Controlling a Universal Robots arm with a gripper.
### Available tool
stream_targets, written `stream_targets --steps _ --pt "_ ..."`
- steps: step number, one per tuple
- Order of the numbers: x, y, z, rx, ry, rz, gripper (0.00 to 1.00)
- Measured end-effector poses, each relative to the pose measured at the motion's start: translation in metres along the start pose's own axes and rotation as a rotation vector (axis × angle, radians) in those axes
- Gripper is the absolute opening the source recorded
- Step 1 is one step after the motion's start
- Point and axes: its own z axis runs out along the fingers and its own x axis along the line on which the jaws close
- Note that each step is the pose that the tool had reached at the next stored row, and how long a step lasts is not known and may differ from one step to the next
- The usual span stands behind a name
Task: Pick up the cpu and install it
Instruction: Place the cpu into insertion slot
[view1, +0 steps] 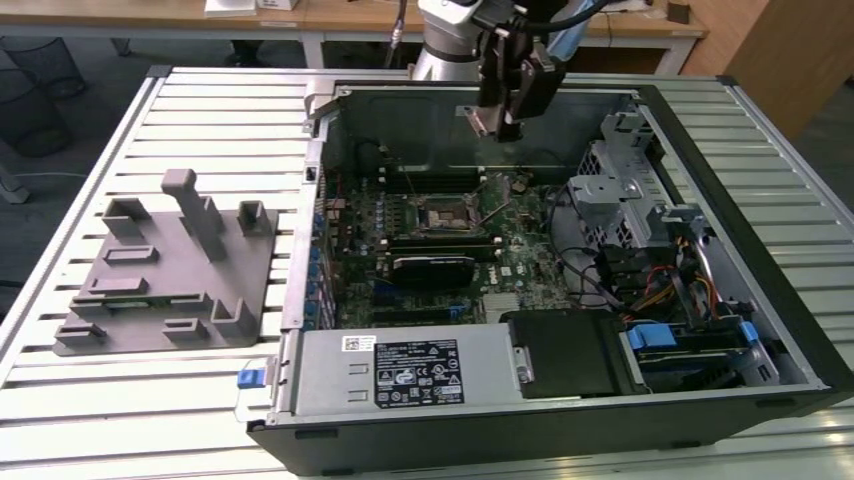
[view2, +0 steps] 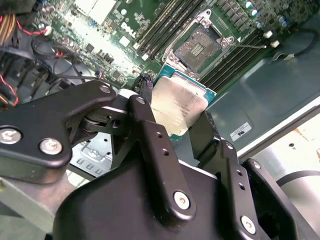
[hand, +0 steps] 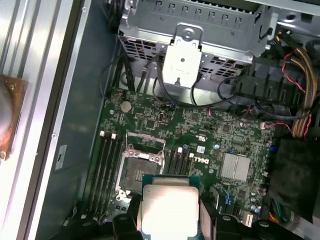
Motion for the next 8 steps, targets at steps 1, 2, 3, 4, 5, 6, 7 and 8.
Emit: stream_targets --steps 1,2,3,4,5,6,7,8 --pt "0.0001 -0.0004 0.0002 -0.0003 -0.0004 0.012 0.54" --pt "0.0002 -0.0009 0.0004 -0.0006 -0.0007 0.024 0.54" --pt "0.0004 -0.0013 0.0006 -0.0008 -0.0012 0.037 0.54" --pt "0.0011 -0.0014 0.0008 -0.001 -0.0015 0.045 0.54" --pt "0.0018 -0.0013 0.001 -0.001 -0.0017 0.049 0.54" --pt "0.002 -0.0012 0.0012 -0.0012 -0.0016 0.05 0.54" --pt "0.002 -0.0013 0.0012 -0.0013 -0.0016 0.051 0.54" --pt "0.002 -0.0013 0.0012 -0.0012 -0.0016 0.051 0.54"
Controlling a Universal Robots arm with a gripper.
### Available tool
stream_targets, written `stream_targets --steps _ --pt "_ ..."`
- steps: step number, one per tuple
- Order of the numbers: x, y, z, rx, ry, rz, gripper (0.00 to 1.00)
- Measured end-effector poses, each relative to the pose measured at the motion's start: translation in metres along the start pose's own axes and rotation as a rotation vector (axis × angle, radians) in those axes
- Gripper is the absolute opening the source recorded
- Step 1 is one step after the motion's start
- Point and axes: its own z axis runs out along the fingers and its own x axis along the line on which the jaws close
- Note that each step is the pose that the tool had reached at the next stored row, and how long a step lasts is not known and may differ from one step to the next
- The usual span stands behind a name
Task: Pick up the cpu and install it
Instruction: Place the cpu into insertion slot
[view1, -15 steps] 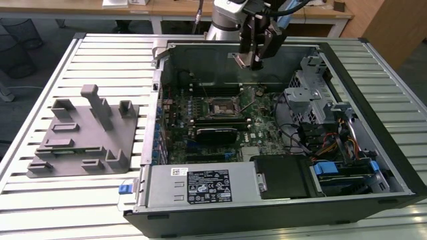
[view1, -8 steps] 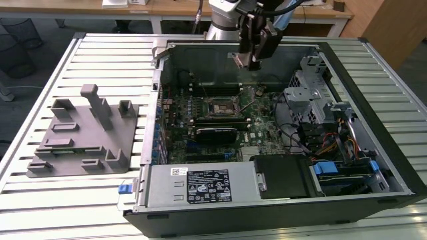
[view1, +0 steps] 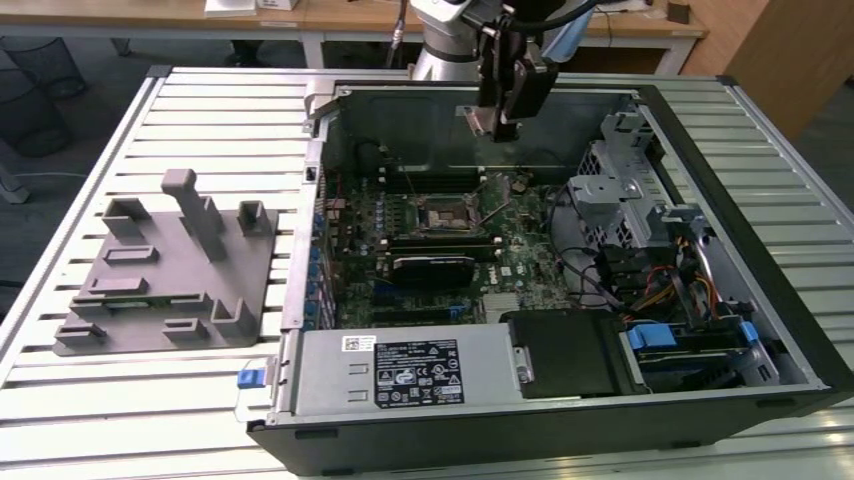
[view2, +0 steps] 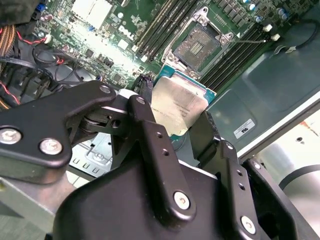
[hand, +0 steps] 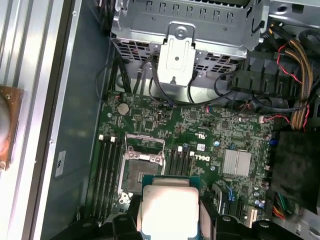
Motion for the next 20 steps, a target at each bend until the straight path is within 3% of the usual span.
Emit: stream_targets --steps 5,9,20 --pt "0.0005 -0.0002 0.0001 -0.0001 -0.0003 0.008 0.54" --pt "0.001 -0.0004 0.0024 -0.0013 -0.0019 0.06 0.54" --pt "0.007 -0.004 0.0217 -0.0026 0.0009 0.057 0.54"
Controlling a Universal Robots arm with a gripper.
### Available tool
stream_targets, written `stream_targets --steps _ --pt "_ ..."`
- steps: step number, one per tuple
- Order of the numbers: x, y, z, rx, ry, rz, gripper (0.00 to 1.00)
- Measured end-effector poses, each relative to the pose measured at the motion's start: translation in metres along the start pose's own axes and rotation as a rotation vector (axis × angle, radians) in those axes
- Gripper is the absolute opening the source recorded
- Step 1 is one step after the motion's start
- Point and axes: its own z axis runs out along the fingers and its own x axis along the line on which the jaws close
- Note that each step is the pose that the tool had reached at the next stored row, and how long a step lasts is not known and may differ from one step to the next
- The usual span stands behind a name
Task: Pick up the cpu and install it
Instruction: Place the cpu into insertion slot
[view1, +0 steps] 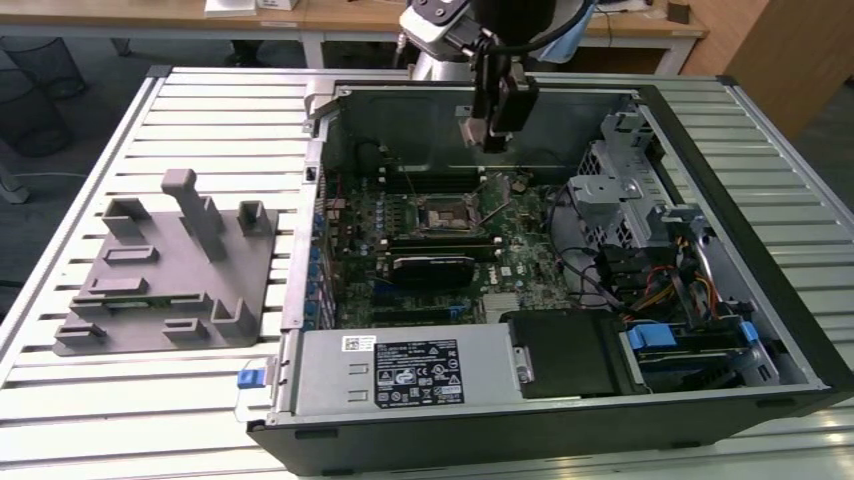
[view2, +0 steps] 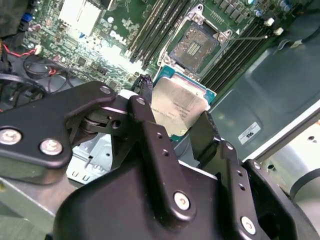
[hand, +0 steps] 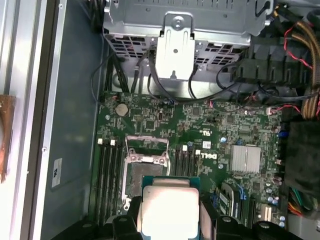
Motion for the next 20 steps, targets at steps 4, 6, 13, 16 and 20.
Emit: stream_targets --steps 4,6,13,16,20 --pt "0.0011 -0.0004 0.0072 -0.0006 0.0009 -0.01 0.54" --pt "0.0013 -0.0009 0.0104 -0.0011 0.0009 -0.01 0.54" --pt "0.002 -0.009 0.0188 -0.0015 0.0006 -0.01 0.54" --pt "0.003 -0.0096 0.0213 -0.0015 0.0006 -0.01 0.54" --pt "0.0031 -0.0101 0.0243 -0.0015 0.0006 -0.01 0.54"
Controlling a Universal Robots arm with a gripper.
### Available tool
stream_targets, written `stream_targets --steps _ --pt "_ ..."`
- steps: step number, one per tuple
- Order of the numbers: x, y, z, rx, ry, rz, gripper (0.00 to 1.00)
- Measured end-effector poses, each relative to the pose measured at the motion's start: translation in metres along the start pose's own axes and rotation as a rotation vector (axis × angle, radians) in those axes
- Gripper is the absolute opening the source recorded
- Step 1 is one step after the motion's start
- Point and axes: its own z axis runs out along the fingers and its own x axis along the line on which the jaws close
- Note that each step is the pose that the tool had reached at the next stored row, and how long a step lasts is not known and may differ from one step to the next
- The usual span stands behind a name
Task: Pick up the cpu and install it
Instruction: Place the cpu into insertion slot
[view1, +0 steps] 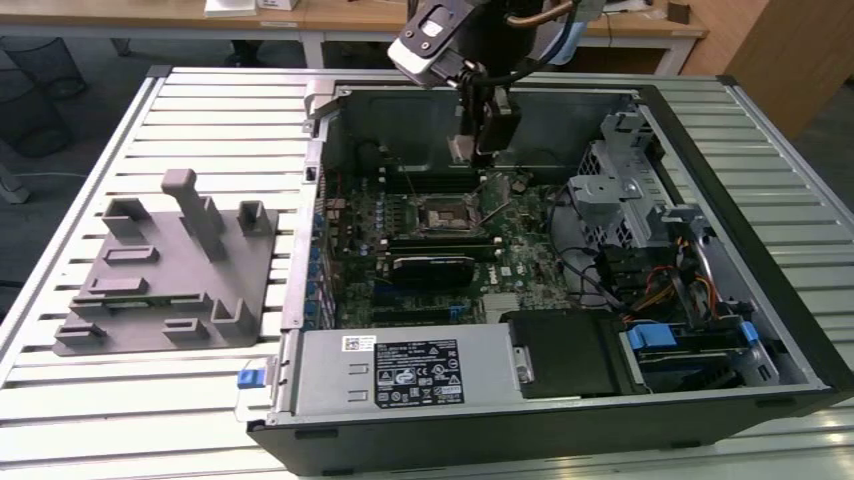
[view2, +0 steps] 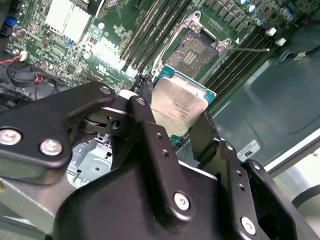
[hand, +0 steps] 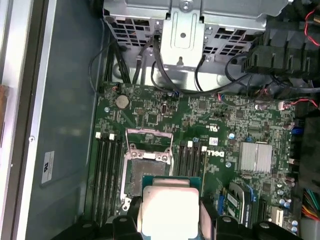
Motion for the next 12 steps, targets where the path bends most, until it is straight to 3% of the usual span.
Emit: stream_targets --steps 12 --pt "0.0023 -0.0031 0.014 -0.0003 0.0 0.0 0.54"
